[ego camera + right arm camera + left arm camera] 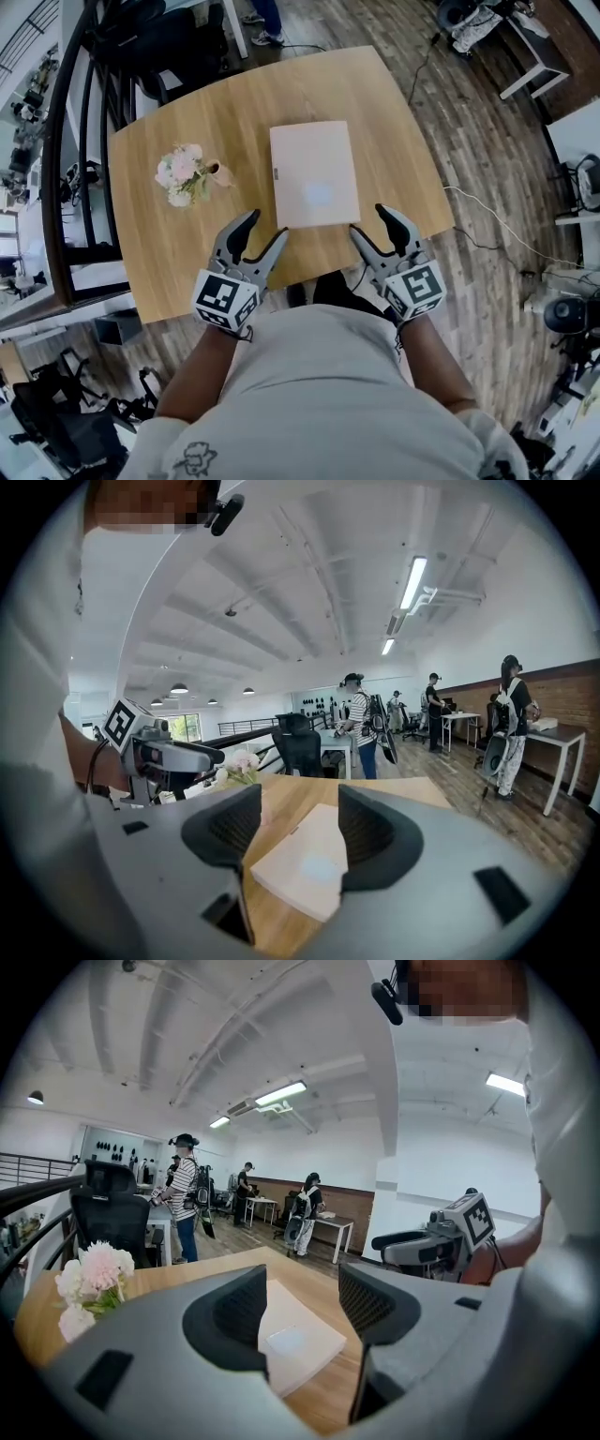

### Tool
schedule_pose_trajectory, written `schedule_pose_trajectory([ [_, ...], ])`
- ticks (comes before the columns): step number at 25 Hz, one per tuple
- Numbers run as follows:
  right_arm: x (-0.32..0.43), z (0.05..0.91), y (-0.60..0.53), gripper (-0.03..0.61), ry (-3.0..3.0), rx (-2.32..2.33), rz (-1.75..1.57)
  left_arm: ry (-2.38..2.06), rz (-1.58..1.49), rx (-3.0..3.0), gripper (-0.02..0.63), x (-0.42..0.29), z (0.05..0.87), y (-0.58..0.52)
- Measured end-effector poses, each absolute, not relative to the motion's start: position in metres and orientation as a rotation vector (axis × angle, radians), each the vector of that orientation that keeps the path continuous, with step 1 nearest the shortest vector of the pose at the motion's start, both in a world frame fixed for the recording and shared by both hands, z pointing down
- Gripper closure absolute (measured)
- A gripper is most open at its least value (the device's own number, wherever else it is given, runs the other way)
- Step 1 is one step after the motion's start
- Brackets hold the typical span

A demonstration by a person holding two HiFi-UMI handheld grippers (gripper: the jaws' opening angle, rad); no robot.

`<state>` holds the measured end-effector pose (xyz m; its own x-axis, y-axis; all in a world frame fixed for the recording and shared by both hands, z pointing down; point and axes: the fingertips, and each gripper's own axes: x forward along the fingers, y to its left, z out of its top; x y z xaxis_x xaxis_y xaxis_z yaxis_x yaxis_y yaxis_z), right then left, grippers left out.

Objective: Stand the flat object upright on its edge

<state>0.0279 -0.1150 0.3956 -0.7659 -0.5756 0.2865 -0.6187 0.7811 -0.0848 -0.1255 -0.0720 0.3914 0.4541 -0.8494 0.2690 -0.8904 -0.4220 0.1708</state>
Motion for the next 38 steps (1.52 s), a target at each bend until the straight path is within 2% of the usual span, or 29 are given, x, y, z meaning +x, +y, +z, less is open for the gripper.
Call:
schedule_pose_trajectory([
  [17,0.029,0.509,-0.221,0.285,-2.529,0.724,0.581,-1.514,0.329,2.154,0.377,-0.130,0.482,-0.157],
  [38,0.013,0.632,-0.269,0.275,-2.310,0.619,0.856,-1.409,0.545,1.866,0.348,-0.166,0.626,-0.205],
])
